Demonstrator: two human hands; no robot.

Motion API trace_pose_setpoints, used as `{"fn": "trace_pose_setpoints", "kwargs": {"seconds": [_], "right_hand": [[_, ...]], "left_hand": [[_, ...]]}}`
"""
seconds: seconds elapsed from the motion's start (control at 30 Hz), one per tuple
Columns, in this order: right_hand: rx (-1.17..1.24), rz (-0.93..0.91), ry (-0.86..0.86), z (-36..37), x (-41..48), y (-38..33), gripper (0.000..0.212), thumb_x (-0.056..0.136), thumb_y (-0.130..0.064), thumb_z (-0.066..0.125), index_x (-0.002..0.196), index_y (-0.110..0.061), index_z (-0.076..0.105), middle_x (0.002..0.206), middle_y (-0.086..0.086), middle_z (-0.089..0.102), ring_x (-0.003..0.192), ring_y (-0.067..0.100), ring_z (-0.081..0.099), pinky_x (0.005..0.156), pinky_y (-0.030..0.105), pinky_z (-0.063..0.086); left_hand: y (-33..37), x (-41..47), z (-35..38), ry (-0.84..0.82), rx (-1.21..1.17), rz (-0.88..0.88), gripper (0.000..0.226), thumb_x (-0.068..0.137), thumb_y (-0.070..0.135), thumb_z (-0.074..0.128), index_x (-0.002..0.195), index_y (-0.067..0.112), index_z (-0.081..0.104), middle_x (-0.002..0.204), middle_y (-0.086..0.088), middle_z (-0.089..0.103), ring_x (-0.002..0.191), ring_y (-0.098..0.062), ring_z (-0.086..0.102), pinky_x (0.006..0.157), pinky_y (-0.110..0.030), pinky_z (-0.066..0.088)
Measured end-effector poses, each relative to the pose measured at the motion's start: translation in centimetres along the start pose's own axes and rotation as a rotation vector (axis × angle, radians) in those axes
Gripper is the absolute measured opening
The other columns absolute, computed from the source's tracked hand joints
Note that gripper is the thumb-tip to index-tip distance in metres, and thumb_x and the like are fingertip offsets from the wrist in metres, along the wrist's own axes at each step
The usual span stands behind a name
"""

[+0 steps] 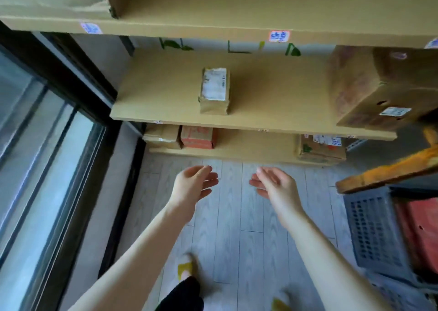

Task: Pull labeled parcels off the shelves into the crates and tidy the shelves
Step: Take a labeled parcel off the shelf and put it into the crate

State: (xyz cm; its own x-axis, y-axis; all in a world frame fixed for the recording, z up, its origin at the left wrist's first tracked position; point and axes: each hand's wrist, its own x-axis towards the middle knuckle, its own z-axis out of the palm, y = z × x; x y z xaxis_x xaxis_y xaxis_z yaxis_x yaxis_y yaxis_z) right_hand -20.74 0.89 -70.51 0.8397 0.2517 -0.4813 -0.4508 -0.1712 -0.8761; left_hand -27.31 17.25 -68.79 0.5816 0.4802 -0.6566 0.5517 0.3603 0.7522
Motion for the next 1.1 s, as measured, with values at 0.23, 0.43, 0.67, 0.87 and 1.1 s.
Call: {"fn": "trace_pose_setpoints", "kwargs": {"seconds": [0.23,0.43,0.67,0.87,1.1], "right_hand": [[-0.101,0.029,-0.105,10.9,7.3,3.4,0.012,0.090,-0.020,0.055,0.078,-0.020,0.059,0.076,-0.004,0.066,0.072,0.007,0.066,0.068,0.023,0.047],[-0.255,0.028,-0.121,15.1,17.6,8.8,0.016,0.089,-0.018,0.056,0.074,-0.022,0.059,0.074,-0.002,0.065,0.082,0.020,0.066,0.075,0.032,0.051],[-0.333,-0.134,0.046,19.7,32.7,19.4,0.020,0.087,-0.023,0.060,0.103,-0.010,0.064,0.100,0.004,0.065,0.096,0.015,0.059,0.082,0.026,0.046],[-0.340,-0.352,0.240,21.9,42.7,25.5,0.043,0.090,-0.029,0.055,0.130,-0.015,0.049,0.131,0.002,0.054,0.121,0.016,0.048,0.087,0.013,0.031],[-0.036,-0.334,0.279,21.6,46.2,28.2,0.038,0.093,-0.026,0.050,0.131,-0.031,0.048,0.138,-0.001,0.049,0.124,0.018,0.047,0.101,0.028,0.037]], "left_hand": [[-1.4,10.0,-7.3,0.104,-0.004,-0.041,0.013,0.091,0.020,0.052,0.088,0.013,0.064,0.082,-0.003,0.069,0.078,-0.015,0.067,0.071,-0.027,0.049],[-4.8,21.3,-8.3,0.181,-0.003,0.001,0.016,0.091,0.016,0.053,0.078,0.015,0.062,0.080,-0.004,0.067,0.077,-0.017,0.064,0.075,-0.031,0.049],[-11.4,40.0,-7.9,0.295,0.248,0.226,0.034,0.090,0.023,0.055,0.116,0.002,0.056,0.109,-0.012,0.065,0.101,-0.026,0.060,0.081,-0.027,0.042],[-14.9,51.9,-6.5,0.323,0.579,0.473,0.036,0.088,0.028,0.052,0.105,-0.005,0.054,0.107,-0.023,0.061,0.097,-0.035,0.058,0.074,-0.033,0.044],[-16.8,53.7,-7.5,0.315,0.482,0.861,0.032,0.092,0.034,0.049,0.112,0.013,0.062,0.106,-0.010,0.066,0.099,-0.021,0.057,0.087,-0.026,0.046]]}}
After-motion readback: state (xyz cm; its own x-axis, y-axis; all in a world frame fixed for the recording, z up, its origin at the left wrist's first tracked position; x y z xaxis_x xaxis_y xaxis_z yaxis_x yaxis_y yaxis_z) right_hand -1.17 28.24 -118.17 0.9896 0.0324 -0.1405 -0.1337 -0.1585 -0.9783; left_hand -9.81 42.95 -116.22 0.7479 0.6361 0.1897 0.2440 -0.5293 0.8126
